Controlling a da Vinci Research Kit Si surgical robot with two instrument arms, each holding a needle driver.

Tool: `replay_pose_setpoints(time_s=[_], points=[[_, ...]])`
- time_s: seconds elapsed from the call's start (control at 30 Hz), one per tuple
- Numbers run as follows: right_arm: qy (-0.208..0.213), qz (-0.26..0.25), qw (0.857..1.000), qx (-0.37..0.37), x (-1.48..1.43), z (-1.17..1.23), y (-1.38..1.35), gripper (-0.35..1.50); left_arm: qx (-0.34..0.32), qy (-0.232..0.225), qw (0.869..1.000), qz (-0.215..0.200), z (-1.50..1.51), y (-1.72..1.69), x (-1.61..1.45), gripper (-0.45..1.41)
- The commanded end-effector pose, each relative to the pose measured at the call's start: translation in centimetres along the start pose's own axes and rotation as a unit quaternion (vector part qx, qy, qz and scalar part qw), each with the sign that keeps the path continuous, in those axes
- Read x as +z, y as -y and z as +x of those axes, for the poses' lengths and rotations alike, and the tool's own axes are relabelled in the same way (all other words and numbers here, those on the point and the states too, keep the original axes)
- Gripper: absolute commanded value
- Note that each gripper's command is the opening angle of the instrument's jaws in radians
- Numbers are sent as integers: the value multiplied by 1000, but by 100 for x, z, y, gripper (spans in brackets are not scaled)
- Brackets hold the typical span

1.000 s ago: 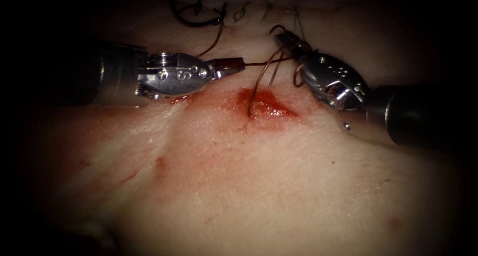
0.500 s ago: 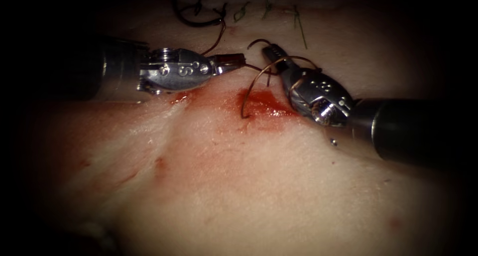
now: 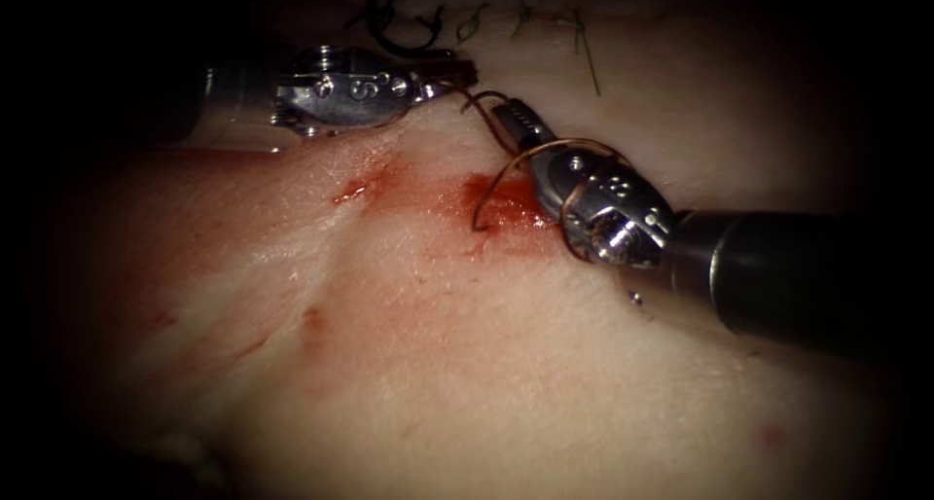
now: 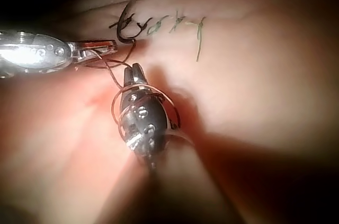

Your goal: Wound Closure

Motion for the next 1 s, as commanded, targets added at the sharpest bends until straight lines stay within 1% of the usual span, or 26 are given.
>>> replay_pose_setpoints(time_s=[0.03,0.2,0.33,0.57,0.7,1.0], points=[[-1,2,1000,1,5,-8,13,-35,-1,0,1000,0,-1,4,12,-45],[-5,3,1000,2,-3,-8,22,-35,-3,9,1000,1,-5,27,26,-45],[-10,4,1000,-5,-14,-7,35,-35,-3,18,1000,2,-11,44,36,-45],[-12,7,1000,-10,-20,-12,48,-35,-7,27,1000,7,-15,82,51,-45],[-7,11,1000,-13,-27,-18,54,-35,-14,28,999,9,-8,107,59,-45],[1,22,1000,-21,-43,-34,83,-35,-30,26,999,4,9,145,60,-45]])
